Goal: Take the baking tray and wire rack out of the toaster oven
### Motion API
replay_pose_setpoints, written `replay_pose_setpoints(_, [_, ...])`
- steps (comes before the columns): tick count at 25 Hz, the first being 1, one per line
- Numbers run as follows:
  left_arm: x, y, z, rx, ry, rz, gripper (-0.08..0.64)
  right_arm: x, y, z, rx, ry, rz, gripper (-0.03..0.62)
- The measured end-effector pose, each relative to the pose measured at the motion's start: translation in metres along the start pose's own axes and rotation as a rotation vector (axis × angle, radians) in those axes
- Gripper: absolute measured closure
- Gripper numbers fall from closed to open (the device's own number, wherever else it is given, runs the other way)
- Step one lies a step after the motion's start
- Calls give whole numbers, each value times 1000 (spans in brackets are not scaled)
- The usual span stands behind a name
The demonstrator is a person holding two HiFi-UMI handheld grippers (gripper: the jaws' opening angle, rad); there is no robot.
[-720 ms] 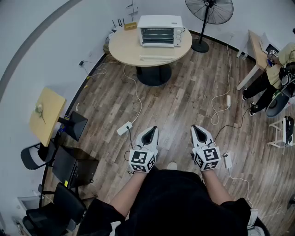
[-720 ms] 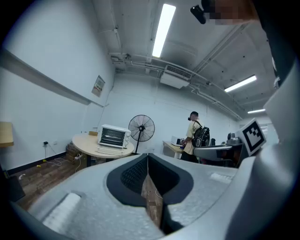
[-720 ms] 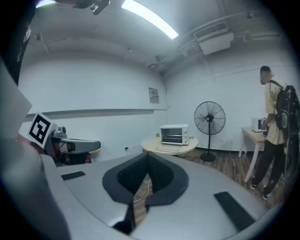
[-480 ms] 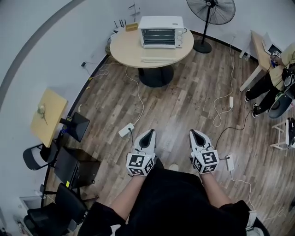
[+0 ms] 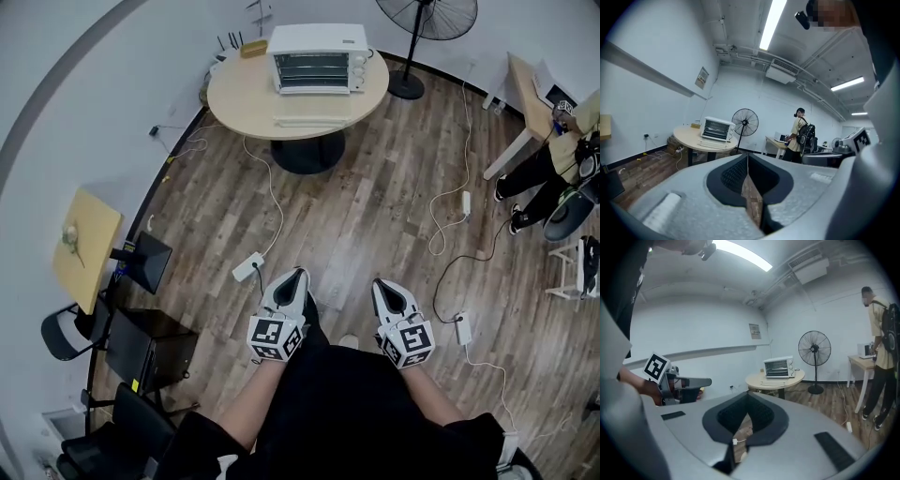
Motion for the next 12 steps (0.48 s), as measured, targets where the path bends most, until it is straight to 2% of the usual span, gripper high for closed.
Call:
replay_pose_setpoints(5, [-55,-22,-47,0,0,28,540,-56,-33,20,44,11,5,592])
replay_pose_setpoints(12, [-121,-57,-131,20,0,28,540,-156,-75,39,46,32,-41,592])
Point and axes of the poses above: the fingertips, and each gripper's own axes: x backward along the fingers, z to its right, y out of its underside, the point moved 3 cm from there along x, backward along the fingers, and after that the axes turned 6 degrees about -x, right-handed, at the moved point
